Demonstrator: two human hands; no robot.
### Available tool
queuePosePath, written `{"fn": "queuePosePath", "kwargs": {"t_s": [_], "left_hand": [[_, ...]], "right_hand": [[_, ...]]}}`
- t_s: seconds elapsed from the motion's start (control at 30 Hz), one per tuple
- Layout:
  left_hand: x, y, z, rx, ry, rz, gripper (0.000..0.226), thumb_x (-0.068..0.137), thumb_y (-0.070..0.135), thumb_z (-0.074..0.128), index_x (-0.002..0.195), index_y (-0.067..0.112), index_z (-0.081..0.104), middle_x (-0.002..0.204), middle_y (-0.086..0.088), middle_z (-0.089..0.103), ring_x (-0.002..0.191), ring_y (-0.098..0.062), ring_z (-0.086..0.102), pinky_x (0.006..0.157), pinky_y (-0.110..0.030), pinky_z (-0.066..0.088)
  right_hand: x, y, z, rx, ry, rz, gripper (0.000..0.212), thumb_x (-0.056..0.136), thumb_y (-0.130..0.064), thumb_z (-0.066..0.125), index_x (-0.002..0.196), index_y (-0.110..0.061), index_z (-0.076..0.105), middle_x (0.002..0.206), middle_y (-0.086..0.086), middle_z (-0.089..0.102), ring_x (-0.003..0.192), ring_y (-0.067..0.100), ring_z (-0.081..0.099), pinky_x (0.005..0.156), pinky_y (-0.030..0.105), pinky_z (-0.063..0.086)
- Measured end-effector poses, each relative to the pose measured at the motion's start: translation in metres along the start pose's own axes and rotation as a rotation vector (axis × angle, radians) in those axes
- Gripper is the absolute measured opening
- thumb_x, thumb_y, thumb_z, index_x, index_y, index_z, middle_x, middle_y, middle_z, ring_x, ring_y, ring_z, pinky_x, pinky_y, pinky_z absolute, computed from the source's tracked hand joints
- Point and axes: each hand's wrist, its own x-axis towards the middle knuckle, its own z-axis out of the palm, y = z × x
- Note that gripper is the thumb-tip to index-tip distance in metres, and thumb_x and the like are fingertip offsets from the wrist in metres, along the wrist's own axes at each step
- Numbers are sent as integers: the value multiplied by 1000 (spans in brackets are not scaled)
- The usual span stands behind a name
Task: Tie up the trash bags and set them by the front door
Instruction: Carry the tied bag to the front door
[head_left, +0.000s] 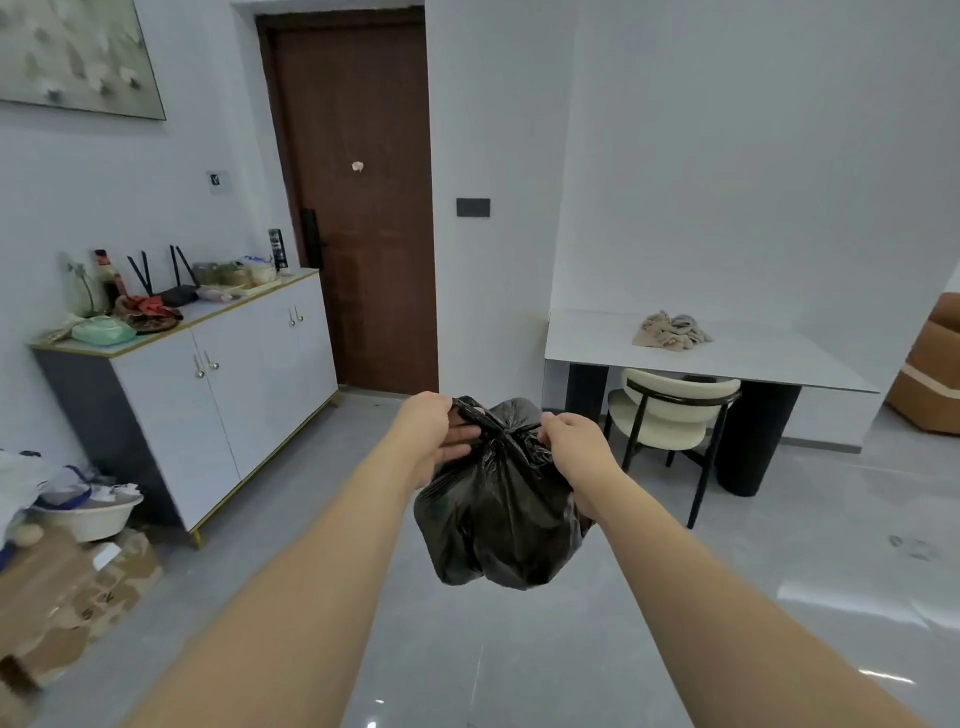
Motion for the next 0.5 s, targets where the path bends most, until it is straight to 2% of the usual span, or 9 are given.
{"fn": "queuePosePath", "kwargs": {"t_s": [0.1, 0.23, 0.4, 0.5], "left_hand": [[76, 0, 11, -48, -34, -28, 32, 103, 19, 27, 102, 9, 57, 91, -6, 69, 78, -20, 66, 72, -36, 55], [173, 3, 27, -64, -28, -32, 36, 104, 19, 26, 95, 6, 58, 93, -9, 69, 83, -21, 65, 71, -35, 54], [290, 33, 46, -71, 12, -31, 32, 105, 22, 27, 98, 6, 54, 92, -8, 69, 83, -22, 65, 70, -33, 53], [354, 54, 54, -82, 20, -35, 33, 105, 22, 27, 98, 6, 55, 93, -9, 69, 83, -22, 65, 73, -33, 53]], "right_hand": [[73, 3, 17, 61, -7, 83, 31, 100, -26, 41, 75, -13, 53, 68, 3, 47, 62, 16, 42, 57, 30, 32], [172, 7, 37, 119, -60, 139, 27, 96, -24, 46, 74, -13, 58, 80, 8, 59, 73, 21, 53, 68, 33, 42], [295, -11, 56, 117, -134, 167, 32, 95, -24, 49, 67, -14, 60, 77, 10, 62, 73, 25, 56, 69, 32, 44], [362, -31, 72, 120, -152, 184, 32, 96, -23, 49, 67, -14, 58, 72, 9, 59, 67, 24, 53, 64, 29, 42]]}}
